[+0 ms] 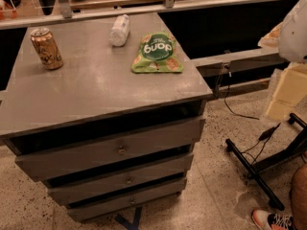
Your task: Move green rice chip bag near orange can
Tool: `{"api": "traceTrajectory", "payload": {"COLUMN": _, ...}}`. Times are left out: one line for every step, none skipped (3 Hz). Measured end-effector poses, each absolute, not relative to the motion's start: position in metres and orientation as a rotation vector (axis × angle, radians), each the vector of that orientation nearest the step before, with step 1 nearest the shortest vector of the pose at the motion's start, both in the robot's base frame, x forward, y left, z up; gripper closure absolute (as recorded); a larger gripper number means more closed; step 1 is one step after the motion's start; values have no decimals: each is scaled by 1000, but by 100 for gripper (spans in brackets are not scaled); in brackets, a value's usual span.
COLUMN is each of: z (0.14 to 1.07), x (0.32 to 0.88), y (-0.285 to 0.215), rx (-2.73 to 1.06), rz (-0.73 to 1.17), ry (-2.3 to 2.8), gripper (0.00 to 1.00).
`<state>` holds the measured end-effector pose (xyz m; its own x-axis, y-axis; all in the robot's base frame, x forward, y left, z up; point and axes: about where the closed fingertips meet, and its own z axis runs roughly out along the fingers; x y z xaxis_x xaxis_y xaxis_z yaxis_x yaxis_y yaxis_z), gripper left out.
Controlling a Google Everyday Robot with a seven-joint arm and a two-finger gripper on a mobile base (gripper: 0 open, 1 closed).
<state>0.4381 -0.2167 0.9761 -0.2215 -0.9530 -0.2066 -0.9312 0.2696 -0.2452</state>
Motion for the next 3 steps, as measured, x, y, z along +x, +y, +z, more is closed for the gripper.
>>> {"api": "traceTrajectory", "payload": {"z": 976, "x": 438, "y": -217, "rx": -1725, "rz": -98, "ry": 2232, "gripper": 0}}
{"api": "traceTrajectory", "payload": {"z": 975, "x": 447, "y": -213, "rx": -1654, "rz": -80, "ry": 2218, "gripper": 0}}
{"api": "traceTrajectory", "payload": {"z": 964, "x": 479, "y": -198, "rx": -1517, "rz": -11, "ry": 2155, "gripper": 0}}
